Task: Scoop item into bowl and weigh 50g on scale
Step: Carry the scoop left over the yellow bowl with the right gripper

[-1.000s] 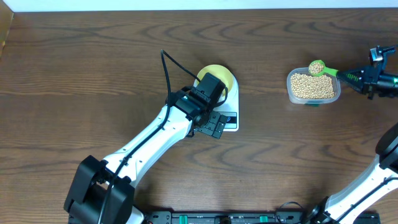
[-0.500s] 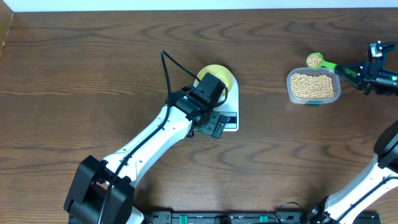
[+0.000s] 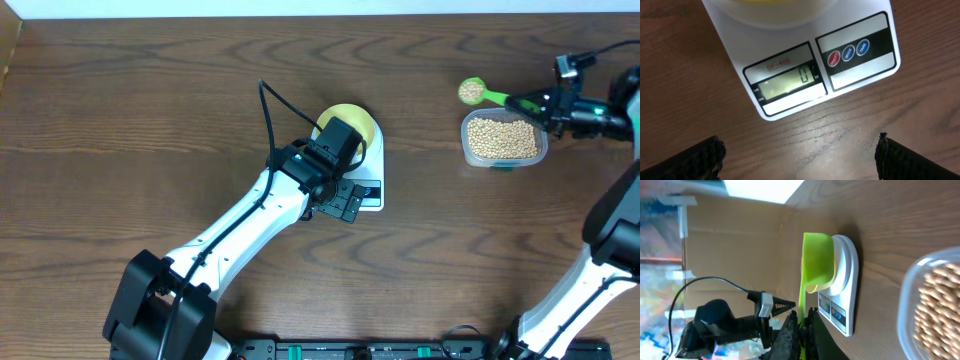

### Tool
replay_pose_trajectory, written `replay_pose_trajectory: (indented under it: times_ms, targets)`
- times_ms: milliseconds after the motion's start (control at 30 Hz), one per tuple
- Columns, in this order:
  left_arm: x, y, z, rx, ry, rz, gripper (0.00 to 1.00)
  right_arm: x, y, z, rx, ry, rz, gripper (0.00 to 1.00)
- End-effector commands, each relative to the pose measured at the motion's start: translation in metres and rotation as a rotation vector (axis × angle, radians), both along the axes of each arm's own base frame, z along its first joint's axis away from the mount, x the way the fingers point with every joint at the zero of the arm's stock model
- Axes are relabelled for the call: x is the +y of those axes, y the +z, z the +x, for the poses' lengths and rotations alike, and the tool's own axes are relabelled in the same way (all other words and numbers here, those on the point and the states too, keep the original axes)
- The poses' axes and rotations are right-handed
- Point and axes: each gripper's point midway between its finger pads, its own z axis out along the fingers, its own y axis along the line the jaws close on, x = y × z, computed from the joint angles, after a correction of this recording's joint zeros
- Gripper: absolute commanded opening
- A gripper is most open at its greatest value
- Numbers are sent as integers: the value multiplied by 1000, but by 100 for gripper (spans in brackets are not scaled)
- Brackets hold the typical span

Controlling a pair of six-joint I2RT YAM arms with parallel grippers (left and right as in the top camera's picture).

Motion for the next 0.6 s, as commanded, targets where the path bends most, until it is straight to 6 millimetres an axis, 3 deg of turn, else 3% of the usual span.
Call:
replay_pose_trajectory:
  times_ms: [0,200,567]
  targets:
    - [2,-1,0,-2,11,10,98,22,0,4,33,30,48,1]
    - [2,-1,0,-2,11,10,98,58,10,9,1,96,102,1]
    - [2,-1,1,-2,11,10,98,122,8,14,12,220,100,1]
